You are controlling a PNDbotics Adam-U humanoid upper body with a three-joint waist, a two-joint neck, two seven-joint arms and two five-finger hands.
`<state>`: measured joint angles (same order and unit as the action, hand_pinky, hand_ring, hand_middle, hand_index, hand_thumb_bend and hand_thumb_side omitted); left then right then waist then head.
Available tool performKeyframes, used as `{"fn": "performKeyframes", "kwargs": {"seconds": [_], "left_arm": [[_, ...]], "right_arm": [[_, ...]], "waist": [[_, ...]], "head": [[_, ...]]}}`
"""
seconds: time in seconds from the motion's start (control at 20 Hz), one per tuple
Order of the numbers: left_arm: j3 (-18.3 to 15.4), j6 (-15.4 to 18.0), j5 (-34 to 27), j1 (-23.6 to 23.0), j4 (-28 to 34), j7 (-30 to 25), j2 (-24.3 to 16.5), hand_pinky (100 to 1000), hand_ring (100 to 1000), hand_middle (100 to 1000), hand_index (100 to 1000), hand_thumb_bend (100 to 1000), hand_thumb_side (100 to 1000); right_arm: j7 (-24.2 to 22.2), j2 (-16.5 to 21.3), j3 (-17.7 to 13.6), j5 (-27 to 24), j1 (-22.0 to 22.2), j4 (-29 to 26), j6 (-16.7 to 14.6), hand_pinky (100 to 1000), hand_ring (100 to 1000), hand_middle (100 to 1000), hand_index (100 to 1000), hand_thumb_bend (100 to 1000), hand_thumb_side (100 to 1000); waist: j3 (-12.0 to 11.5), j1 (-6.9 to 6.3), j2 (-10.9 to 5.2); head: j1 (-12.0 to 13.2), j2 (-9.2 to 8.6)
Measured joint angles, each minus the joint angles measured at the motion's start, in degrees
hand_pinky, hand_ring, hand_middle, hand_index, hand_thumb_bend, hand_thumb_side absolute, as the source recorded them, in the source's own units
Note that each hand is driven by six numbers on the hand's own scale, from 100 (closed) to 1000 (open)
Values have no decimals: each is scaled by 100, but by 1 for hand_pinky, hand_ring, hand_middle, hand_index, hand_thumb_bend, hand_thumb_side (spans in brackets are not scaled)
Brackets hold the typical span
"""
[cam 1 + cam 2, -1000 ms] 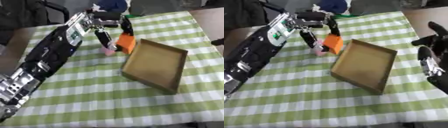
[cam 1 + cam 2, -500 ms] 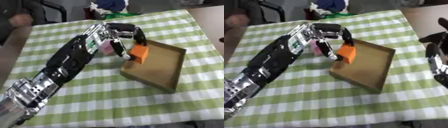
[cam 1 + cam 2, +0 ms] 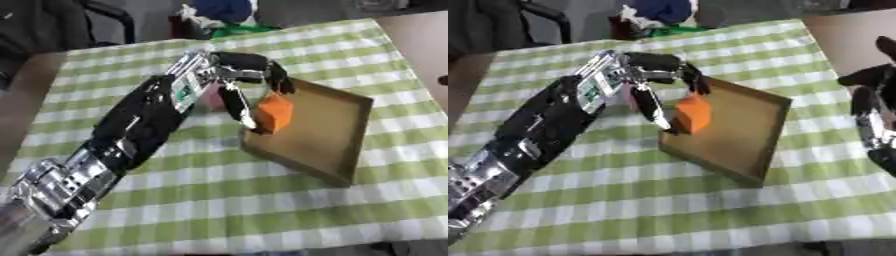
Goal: Pick up objects on the table and place them in the box.
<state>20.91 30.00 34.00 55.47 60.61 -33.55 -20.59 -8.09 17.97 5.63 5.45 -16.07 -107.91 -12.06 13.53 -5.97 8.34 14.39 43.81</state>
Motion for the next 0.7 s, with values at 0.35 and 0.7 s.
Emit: {"fn": "performKeyframes", "kwargs": {"seconds": [0.35,0.7], "left_arm": [[-455,-148,-199,98,168,-148,-741,817,749,712,846,588,233],[-812,-193,671,111,-751,-193,-813,826,766,736,853,659,212]], "right_arm": [[2,0,-1,4,48,5,-2,881,741,627,1000,100,560],[2,1,-1,6,49,17,-2,881,742,627,1000,100,559]], "waist": [[-59,-23,-43],[-53,-20,-53]], "head": [[-51,0],[-77,0]]}}
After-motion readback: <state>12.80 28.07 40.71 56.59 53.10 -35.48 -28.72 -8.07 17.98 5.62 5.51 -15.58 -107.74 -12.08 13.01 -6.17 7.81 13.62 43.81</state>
